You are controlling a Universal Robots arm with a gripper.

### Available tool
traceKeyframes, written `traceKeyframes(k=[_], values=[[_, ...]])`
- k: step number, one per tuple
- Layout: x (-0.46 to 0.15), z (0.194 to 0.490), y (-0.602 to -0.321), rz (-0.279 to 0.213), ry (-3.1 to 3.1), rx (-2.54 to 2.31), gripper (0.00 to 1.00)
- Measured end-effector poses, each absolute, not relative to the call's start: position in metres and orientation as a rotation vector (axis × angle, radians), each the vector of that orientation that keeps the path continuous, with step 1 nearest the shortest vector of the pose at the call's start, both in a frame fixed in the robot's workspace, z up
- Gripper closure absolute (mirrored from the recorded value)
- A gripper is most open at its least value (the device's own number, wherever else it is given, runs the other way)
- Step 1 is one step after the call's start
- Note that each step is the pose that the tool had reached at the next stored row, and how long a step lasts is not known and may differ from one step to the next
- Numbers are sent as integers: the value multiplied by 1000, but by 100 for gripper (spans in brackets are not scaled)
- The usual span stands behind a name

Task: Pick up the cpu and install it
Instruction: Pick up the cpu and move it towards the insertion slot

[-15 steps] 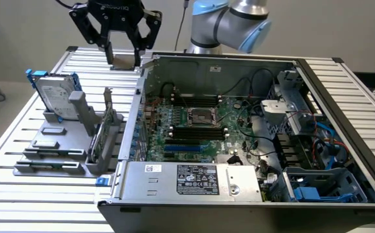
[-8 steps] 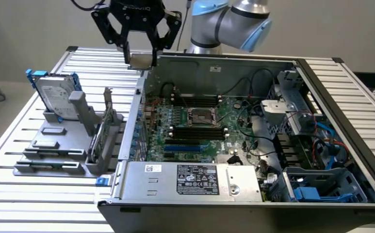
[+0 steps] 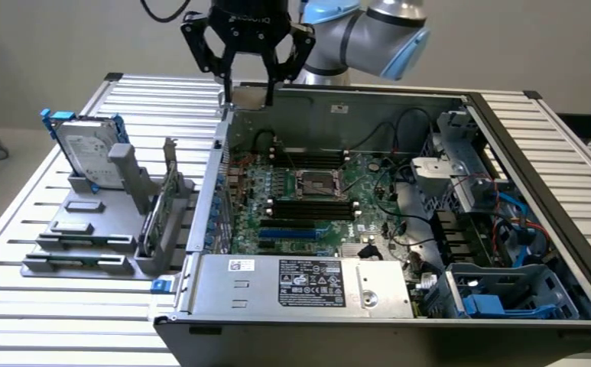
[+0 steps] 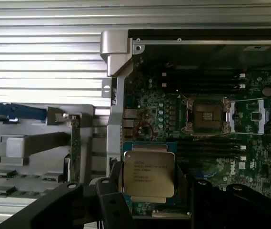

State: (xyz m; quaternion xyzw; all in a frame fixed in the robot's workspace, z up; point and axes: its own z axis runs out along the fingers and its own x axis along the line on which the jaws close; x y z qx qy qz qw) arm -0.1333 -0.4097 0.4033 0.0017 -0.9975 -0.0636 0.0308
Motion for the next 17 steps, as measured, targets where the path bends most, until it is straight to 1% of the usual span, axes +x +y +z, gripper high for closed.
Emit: traceKeyframes(k=[10,17], values=[[-109,385,-383,-197,-3074,5,45],[-80,372,-366,-197,-3074,5,45]])
